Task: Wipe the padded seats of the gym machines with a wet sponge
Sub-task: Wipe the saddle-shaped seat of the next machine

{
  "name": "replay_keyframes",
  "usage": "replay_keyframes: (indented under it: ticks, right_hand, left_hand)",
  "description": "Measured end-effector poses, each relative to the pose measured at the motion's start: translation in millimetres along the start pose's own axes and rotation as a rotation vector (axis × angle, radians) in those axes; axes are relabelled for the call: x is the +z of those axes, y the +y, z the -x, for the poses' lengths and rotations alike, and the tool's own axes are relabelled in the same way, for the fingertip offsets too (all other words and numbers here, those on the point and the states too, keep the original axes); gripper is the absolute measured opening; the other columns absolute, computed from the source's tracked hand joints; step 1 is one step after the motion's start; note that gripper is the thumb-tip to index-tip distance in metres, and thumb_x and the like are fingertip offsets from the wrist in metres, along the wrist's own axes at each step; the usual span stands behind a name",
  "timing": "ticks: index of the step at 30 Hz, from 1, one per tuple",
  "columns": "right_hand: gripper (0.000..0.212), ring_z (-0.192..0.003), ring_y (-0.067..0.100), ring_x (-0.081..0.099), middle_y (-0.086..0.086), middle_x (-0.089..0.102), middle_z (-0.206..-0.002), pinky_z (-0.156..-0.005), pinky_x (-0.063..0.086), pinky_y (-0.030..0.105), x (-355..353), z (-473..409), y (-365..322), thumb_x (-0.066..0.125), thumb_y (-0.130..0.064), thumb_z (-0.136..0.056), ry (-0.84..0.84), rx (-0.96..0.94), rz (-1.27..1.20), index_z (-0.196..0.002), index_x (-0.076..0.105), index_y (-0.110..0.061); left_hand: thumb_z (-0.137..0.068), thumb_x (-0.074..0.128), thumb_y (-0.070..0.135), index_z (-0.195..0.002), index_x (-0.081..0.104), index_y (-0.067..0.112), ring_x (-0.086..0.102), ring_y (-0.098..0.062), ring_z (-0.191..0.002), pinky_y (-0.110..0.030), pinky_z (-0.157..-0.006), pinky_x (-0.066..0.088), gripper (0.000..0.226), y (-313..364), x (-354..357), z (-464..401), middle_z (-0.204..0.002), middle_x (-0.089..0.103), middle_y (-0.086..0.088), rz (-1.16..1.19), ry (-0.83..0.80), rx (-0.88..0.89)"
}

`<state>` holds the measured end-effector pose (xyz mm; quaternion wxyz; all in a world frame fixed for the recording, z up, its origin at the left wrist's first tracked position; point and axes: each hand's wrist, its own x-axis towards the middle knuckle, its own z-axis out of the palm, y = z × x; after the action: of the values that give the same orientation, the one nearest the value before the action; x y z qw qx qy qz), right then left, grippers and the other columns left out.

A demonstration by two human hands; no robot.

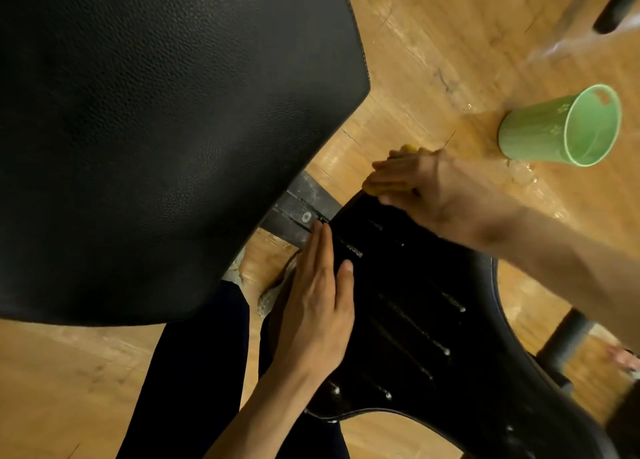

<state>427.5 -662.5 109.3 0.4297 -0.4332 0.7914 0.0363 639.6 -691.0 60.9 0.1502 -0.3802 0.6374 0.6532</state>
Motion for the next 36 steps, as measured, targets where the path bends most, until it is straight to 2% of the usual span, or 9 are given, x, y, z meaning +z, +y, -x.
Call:
replay_keyframes:
  ticks: [3, 8, 14, 19, 23, 26, 29, 33, 36]
  right_hand:
    - [0.035, -0.146, 0.009, 0.022, -0.012, 0.04, -0.149, -0.123, 0.011, 0.036, 17.9, 33.1, -27.9, 0.046, -0.035, -0.1, -0.099, -0.111, 0.031, -0.132, 0.057, -0.03]
    - [0.032, -0.14, 0.018, 0.037, -0.007, 0.052, -0.143, -0.115, 0.032, 0.039, 9.5, -5.5, -12.5, 0.047, -0.028, -0.1, 0.027, 0.051, 0.078, -0.129, 0.06, -0.03]
    - [0.037, -0.145, 0.021, 0.027, 0.001, 0.045, -0.148, -0.119, 0.009, 0.039, 19.5, 49.5, -30.9, 0.055, -0.019, -0.096, -0.025, -0.05, 0.07, -0.133, 0.057, -0.021]
    - [0.033, -0.143, 0.018, 0.032, -0.003, 0.052, -0.143, -0.121, 0.017, 0.044, 8.0, 1.8, -8.4, 0.049, -0.021, -0.099, 0.119, 0.128, 0.067, -0.13, 0.06, -0.024]
    - [0.037, -0.139, 0.03, 0.037, 0.008, 0.053, -0.14, -0.117, 0.021, 0.05, 23.0, 54.7, -27.9, 0.063, -0.014, -0.09, 0.082, 0.01, 0.084, -0.127, 0.062, -0.013]
    - [0.037, -0.142, 0.023, 0.035, 0.001, 0.049, -0.144, -0.119, 0.017, 0.04, 13.2, 45.6, -12.7, 0.058, -0.016, -0.094, 0.098, 0.004, 0.06, -0.131, 0.06, -0.02]
    - [0.032, -0.128, 0.018, 0.053, -0.005, 0.059, -0.134, -0.108, 0.04, 0.032, 0.3, 18.9, 8.7, 0.052, -0.02, -0.098, 0.236, 0.166, -0.042, -0.129, 0.061, -0.023]
    - [0.039, -0.138, 0.023, 0.041, 0.001, 0.054, -0.14, -0.113, 0.033, 0.052, 17.6, 73.8, -1.5, 0.061, -0.017, -0.091, 0.23, 0.021, -0.051, -0.13, 0.059, -0.019]
    - [0.042, -0.136, 0.024, 0.043, 0.002, 0.054, -0.139, -0.112, 0.034, 0.052, 17.5, 91.3, -1.3, 0.063, -0.017, -0.087, 0.216, -0.042, -0.072, -0.129, 0.059, -0.016]
  left_hand:
    - [-0.092, 0.02, 0.063, -0.151, 0.0, 0.033, -0.001, 0.009, -0.146, -0.011, -0.117, 0.008, 0.069, -3.4, 3.4, 0.3, -0.16, -0.002, 0.019, -0.067, 0.01, 0.066]
    - [-0.088, 0.005, 0.065, -0.157, 0.004, 0.021, -0.006, 0.003, -0.148, -0.026, -0.123, 0.012, 0.081, -16.6, 6.4, -3.5, -0.164, -0.007, 0.01, -0.189, -0.028, 0.091]
    - [-0.1, 0.016, 0.044, -0.155, 0.009, 0.014, 0.004, -0.013, -0.152, -0.031, -0.124, 0.009, 0.064, -7.1, 5.5, -2.9, -0.164, 0.007, 0.0, -0.154, 0.039, 0.135]
    - [-0.096, 0.021, 0.054, -0.156, 0.001, 0.026, -0.005, 0.006, -0.147, -0.014, -0.12, 0.003, 0.068, 0.3, 2.1, 5.8, -0.163, -0.006, 0.016, -0.1, -0.019, 0.089]
    - [-0.098, 0.01, 0.054, -0.154, -0.003, 0.028, -0.008, 0.006, -0.147, -0.009, -0.117, -0.001, 0.064, 5.6, 0.9, 8.5, -0.161, -0.013, 0.018, -0.162, -0.036, 0.088]
    - [-0.09, 0.008, 0.057, -0.153, -0.006, 0.03, -0.01, 0.007, -0.146, -0.002, -0.112, -0.007, 0.07, 8.0, 0.6, 6.9, -0.16, -0.015, 0.019, -0.158, -0.044, 0.063]
    - [-0.09, 0.014, 0.058, -0.153, -0.008, 0.035, -0.011, 0.009, -0.145, -0.006, -0.115, -0.004, 0.07, 8.1, -0.2, 8.7, -0.159, -0.016, 0.023, -0.131, -0.065, 0.039]
    - [-0.085, 0.009, 0.064, -0.151, -0.01, 0.037, -0.013, 0.012, -0.143, -0.004, -0.113, -0.004, 0.075, 5.6, 0.5, 9.6, -0.158, -0.017, 0.026, -0.147, -0.065, 0.05]
    - [-0.085, 0.009, 0.064, -0.15, -0.011, 0.038, -0.014, 0.015, -0.142, -0.004, -0.113, -0.004, 0.073, 6.0, 1.6, 9.4, -0.157, -0.018, 0.027, -0.144, -0.053, 0.053]
